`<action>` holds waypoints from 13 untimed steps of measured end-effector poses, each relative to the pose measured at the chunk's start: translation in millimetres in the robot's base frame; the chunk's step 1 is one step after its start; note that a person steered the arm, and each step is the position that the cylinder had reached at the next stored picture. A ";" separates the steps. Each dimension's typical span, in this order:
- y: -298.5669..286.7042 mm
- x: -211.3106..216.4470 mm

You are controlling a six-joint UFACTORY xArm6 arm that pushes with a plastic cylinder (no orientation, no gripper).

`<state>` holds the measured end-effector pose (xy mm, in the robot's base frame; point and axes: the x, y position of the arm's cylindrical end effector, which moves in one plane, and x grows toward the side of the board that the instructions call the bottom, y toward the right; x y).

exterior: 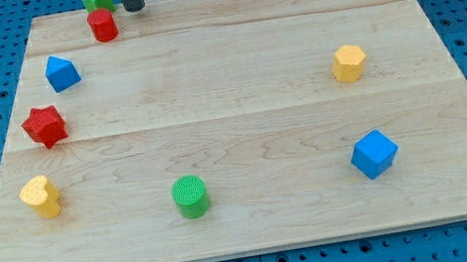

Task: Place the yellow hexagon in between the red circle and blue triangle

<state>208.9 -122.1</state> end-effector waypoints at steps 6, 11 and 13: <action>186.3 85.0; 295.9 179.8; 210.7 194.1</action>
<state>403.0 88.5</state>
